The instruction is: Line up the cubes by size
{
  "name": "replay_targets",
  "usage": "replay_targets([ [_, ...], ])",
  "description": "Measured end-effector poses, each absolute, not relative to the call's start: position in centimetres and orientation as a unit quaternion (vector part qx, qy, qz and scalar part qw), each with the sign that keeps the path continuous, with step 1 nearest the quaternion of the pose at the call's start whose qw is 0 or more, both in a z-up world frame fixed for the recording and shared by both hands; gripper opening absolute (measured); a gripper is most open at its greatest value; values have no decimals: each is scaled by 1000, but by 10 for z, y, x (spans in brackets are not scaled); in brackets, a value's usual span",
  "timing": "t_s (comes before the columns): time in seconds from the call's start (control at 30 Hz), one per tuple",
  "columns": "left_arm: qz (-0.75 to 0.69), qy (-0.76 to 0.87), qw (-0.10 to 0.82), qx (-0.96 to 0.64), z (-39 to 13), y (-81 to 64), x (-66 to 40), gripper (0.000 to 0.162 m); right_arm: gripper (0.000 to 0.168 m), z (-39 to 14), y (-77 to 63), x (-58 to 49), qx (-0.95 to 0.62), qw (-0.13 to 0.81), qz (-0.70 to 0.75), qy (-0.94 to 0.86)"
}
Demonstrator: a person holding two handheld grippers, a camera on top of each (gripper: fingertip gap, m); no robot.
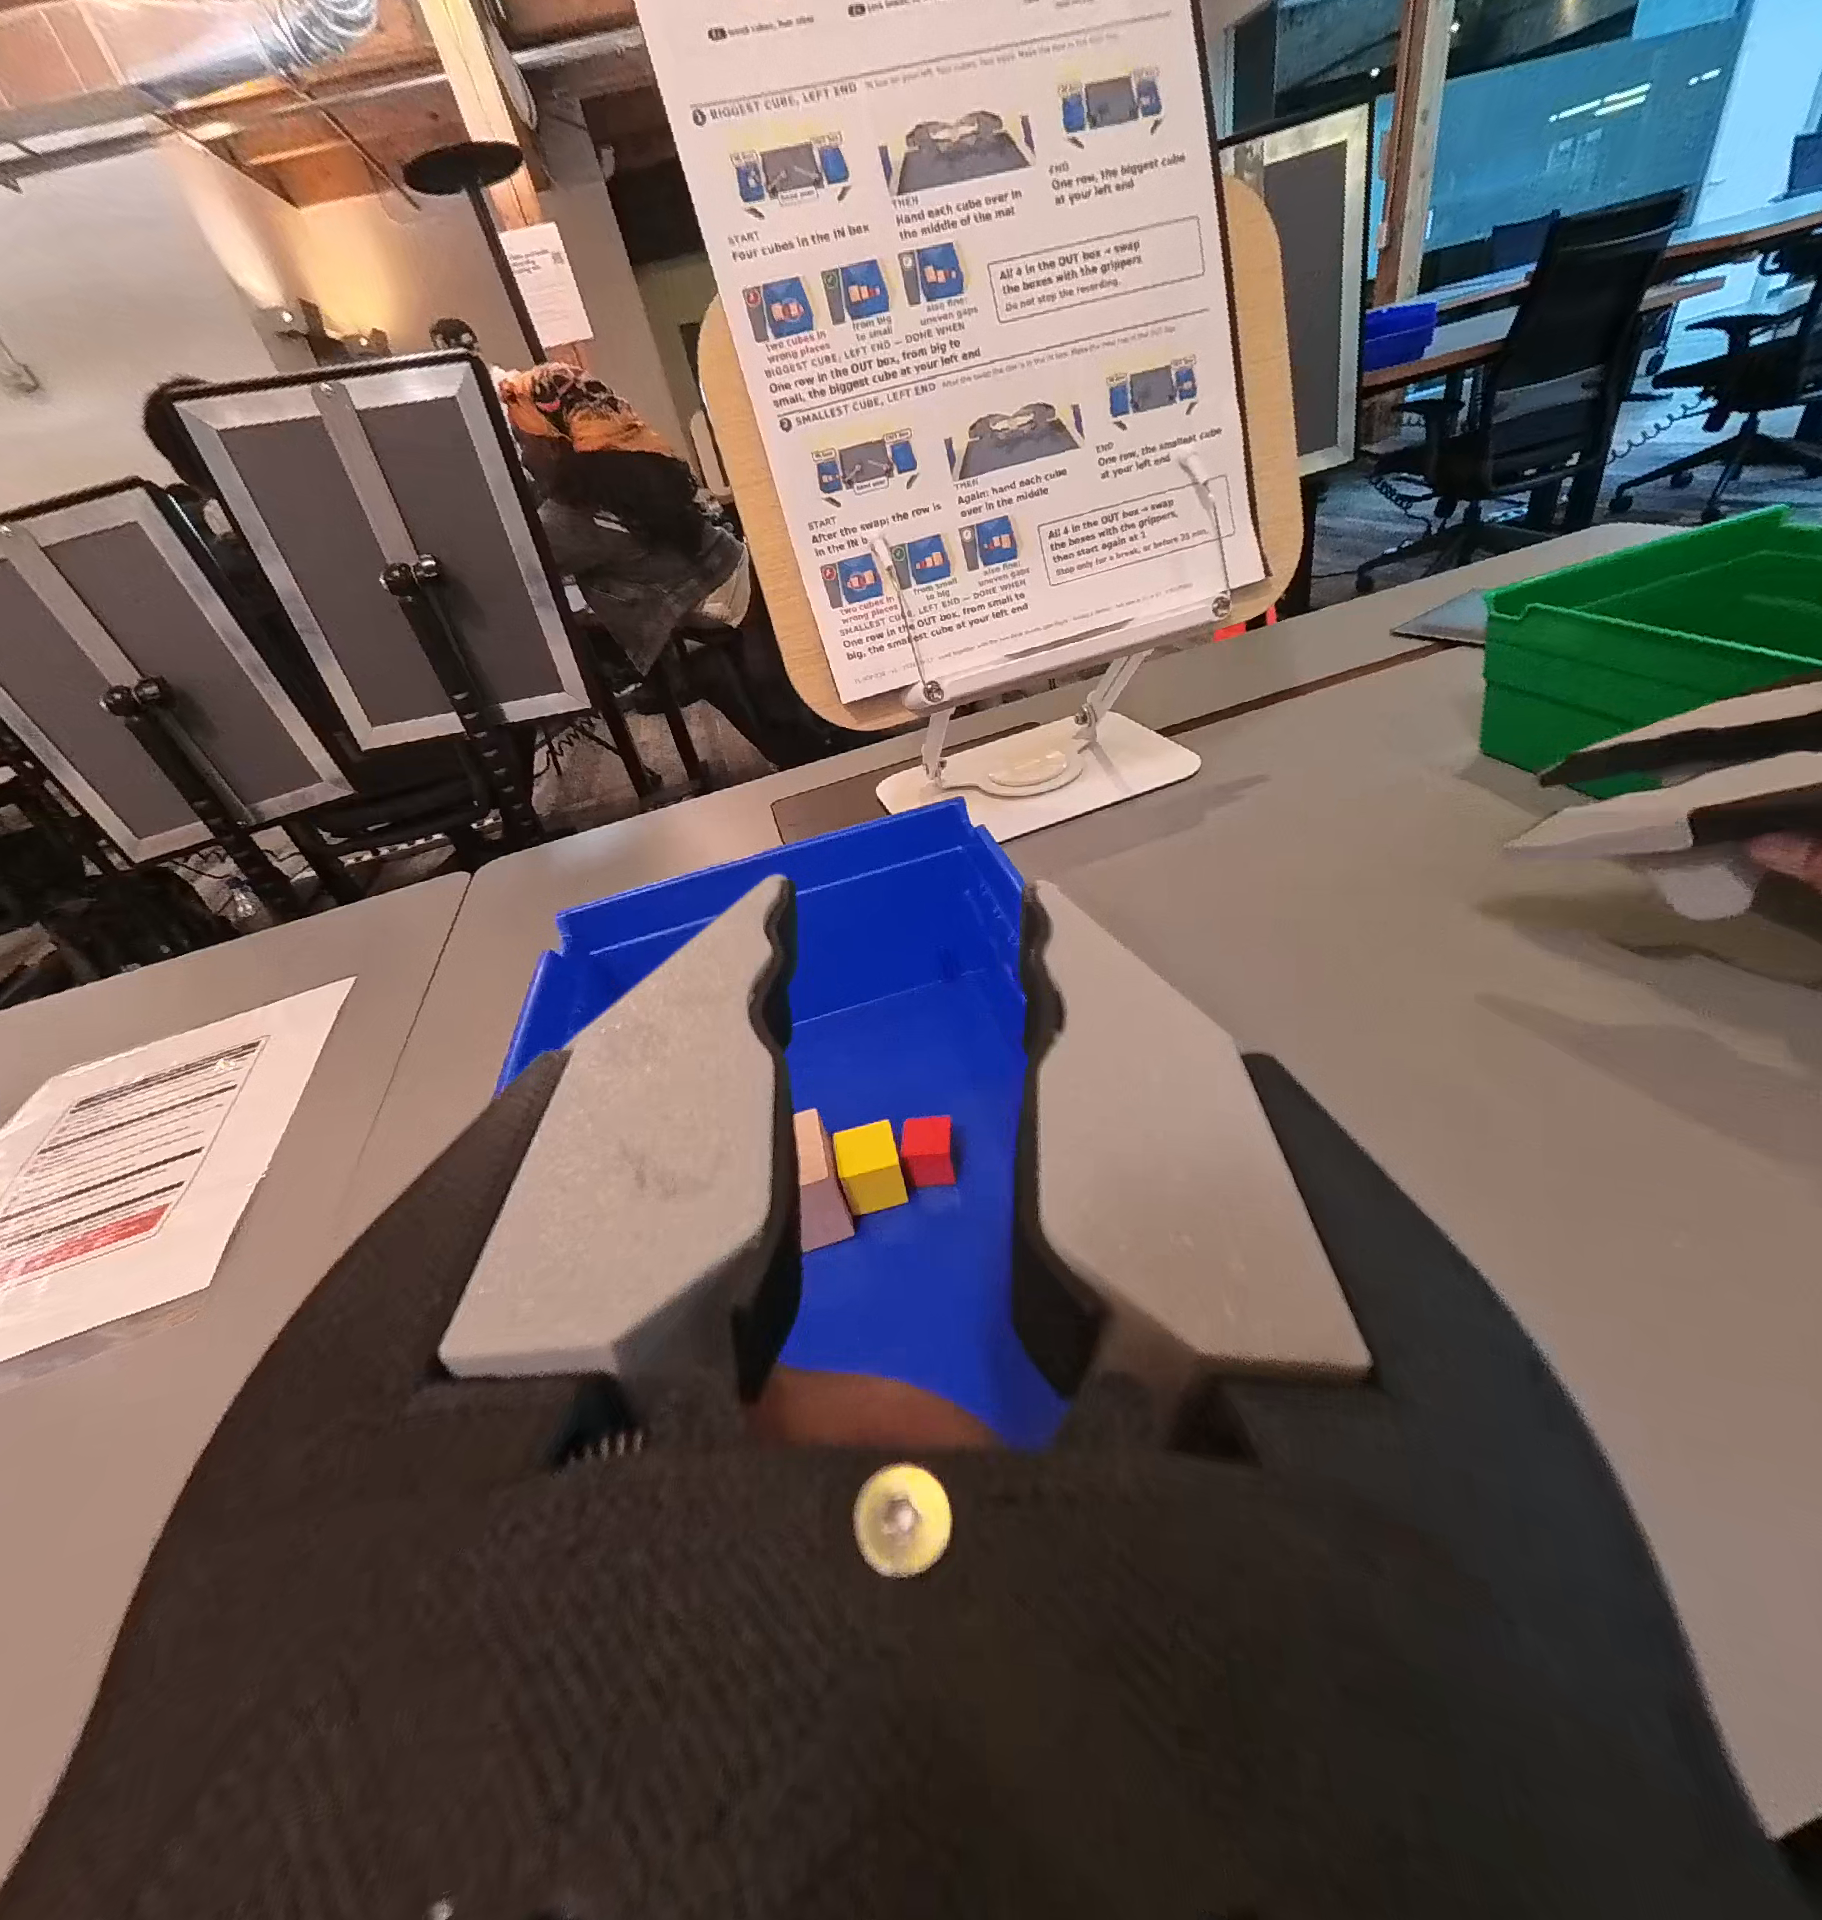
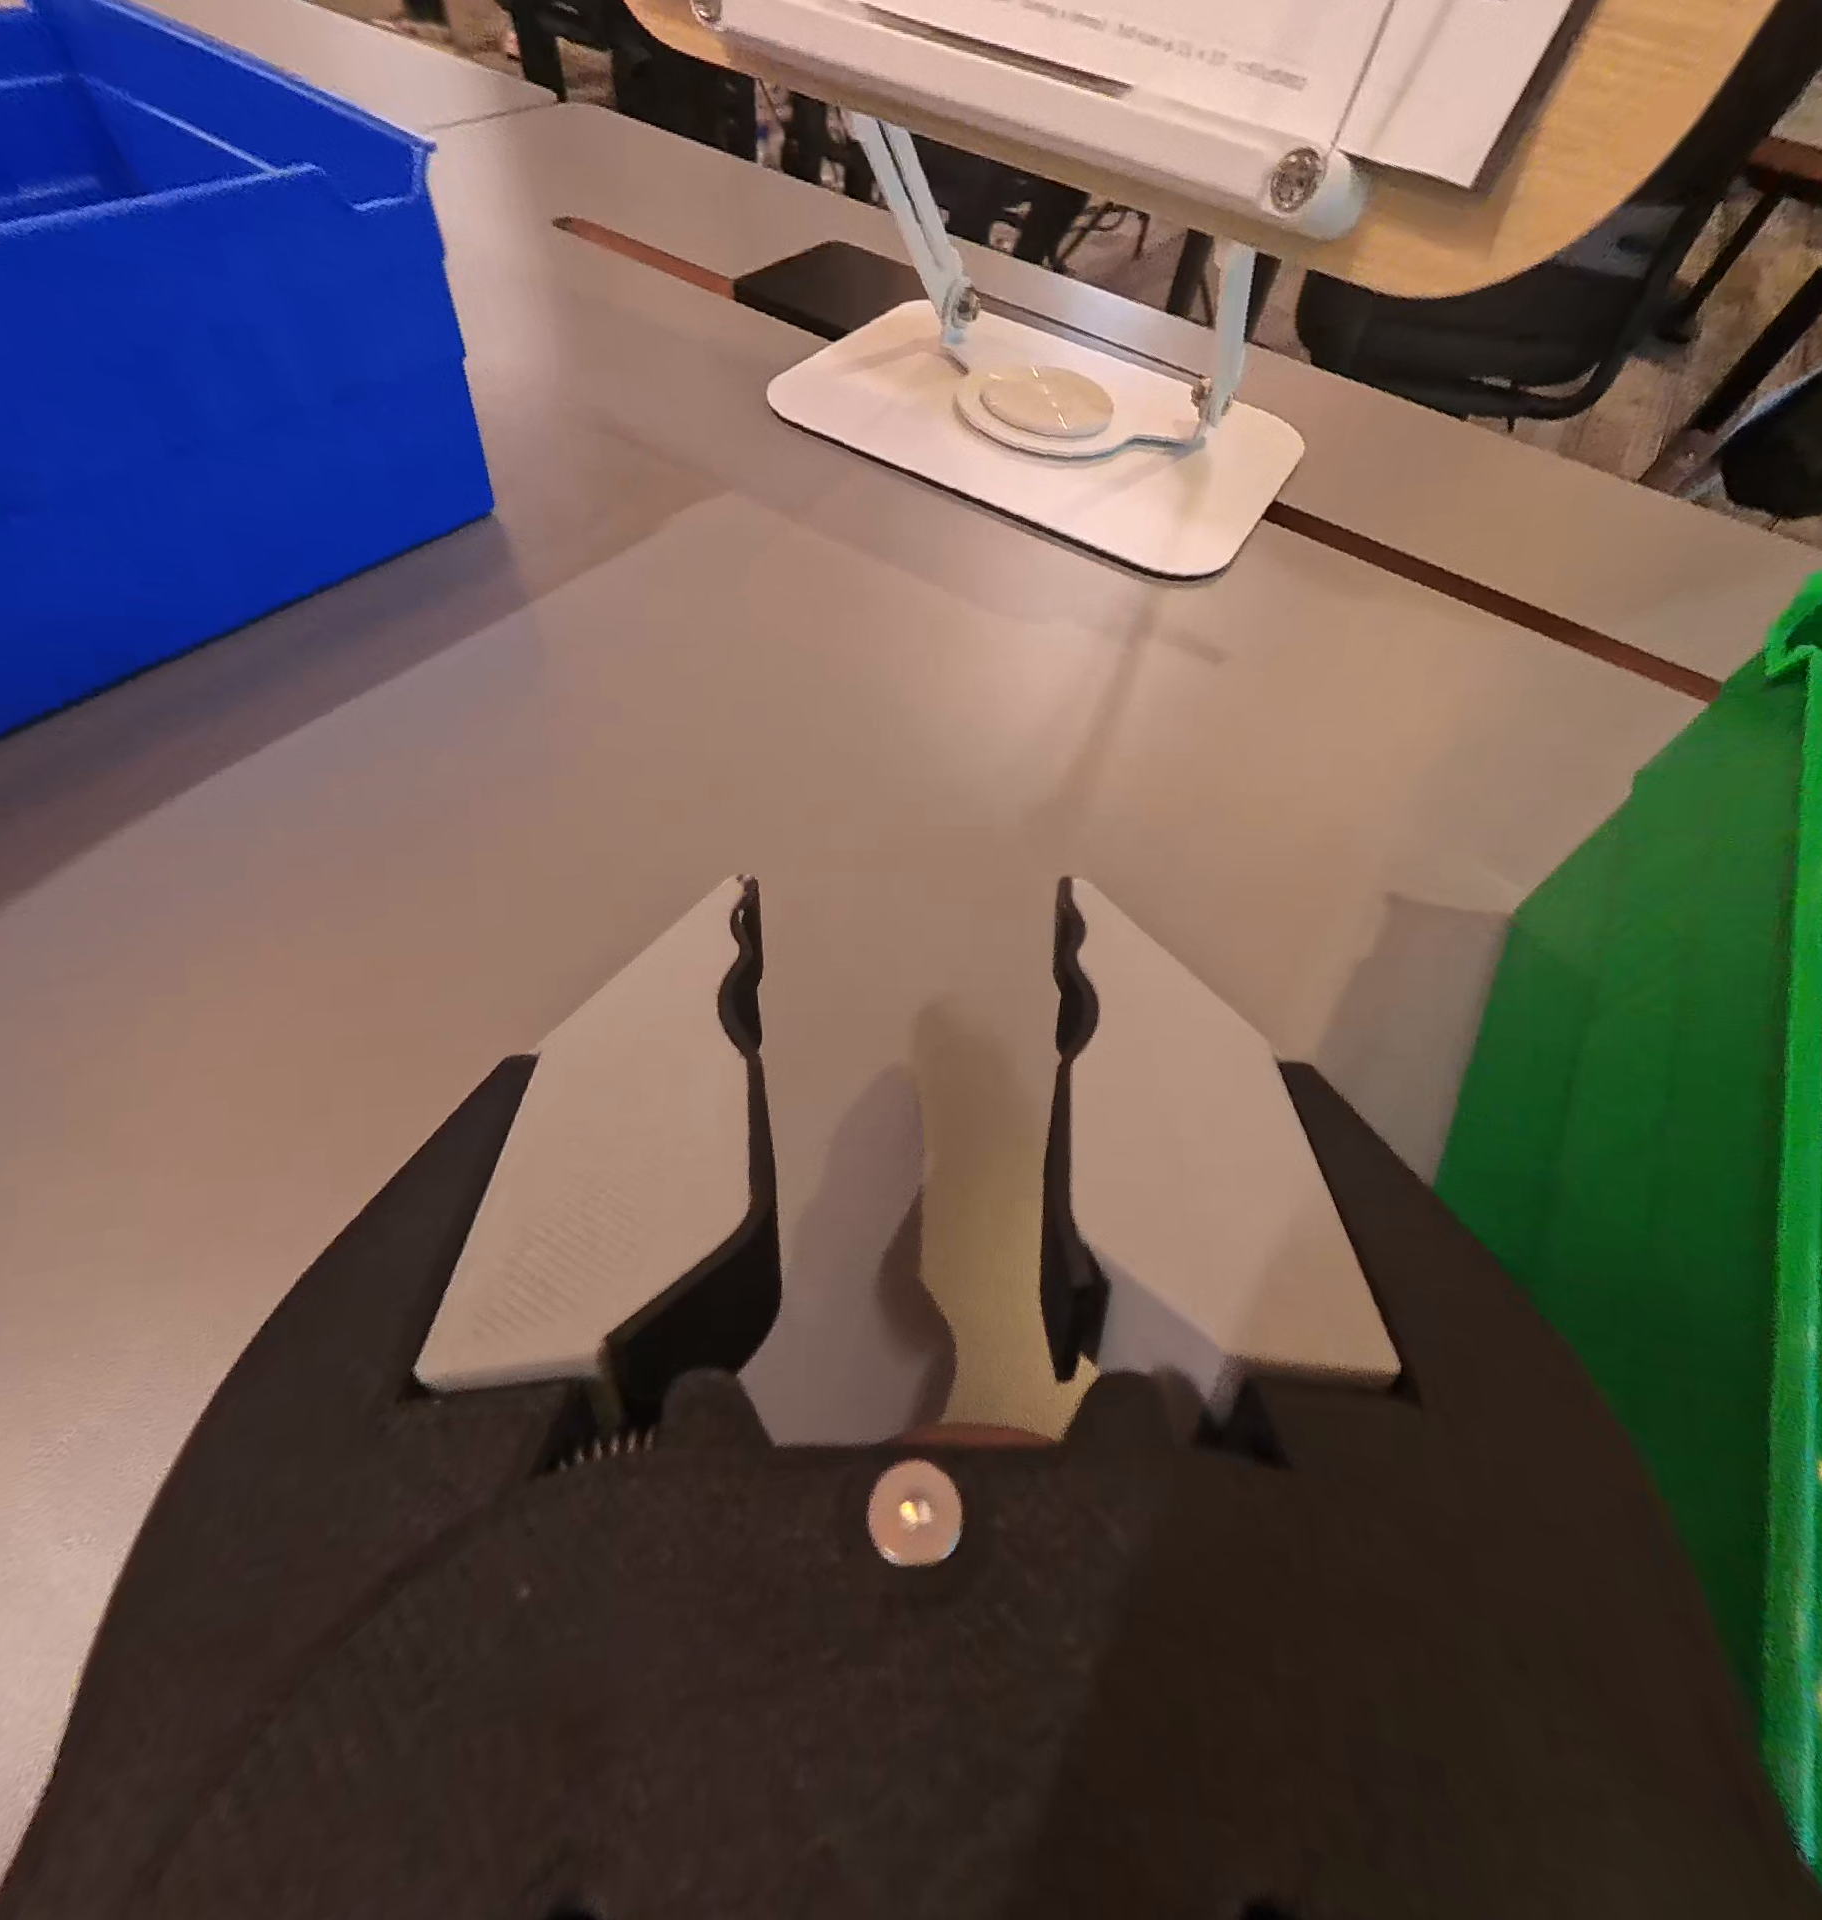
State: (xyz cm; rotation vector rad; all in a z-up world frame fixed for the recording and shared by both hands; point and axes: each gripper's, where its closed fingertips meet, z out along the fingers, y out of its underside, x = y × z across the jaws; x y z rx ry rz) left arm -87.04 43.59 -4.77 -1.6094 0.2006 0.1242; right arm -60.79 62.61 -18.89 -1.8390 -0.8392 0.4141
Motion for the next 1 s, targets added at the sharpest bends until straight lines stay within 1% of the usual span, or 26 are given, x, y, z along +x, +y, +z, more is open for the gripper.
replay_targets([
  [0.1, 58, 94, 680, -725, -52, 437, -871, 40, 55, -188, 625, -609, -763, 512, 179, -352],
  [0.3, 55, 118, 647, -751, -73, 441, -872, 44, 55, -185, 604, -633, -725, 519, 184, -414],
  [0.47, 44, 113, 646, -753, -76, 446, -869, 44, 54, -191, 597, -641, -720, 508, 182, -435],
  [0.8, 60, 119, 631, -764, -87, 453, -869, 44, 51, -186, 594, -643, -716, 509, 198, -435],
  [1.0, 63, 122, 633, -762, -86, 453, -867, 44, 48, -185, 591, -645, -712, 509, 202, -439],
])
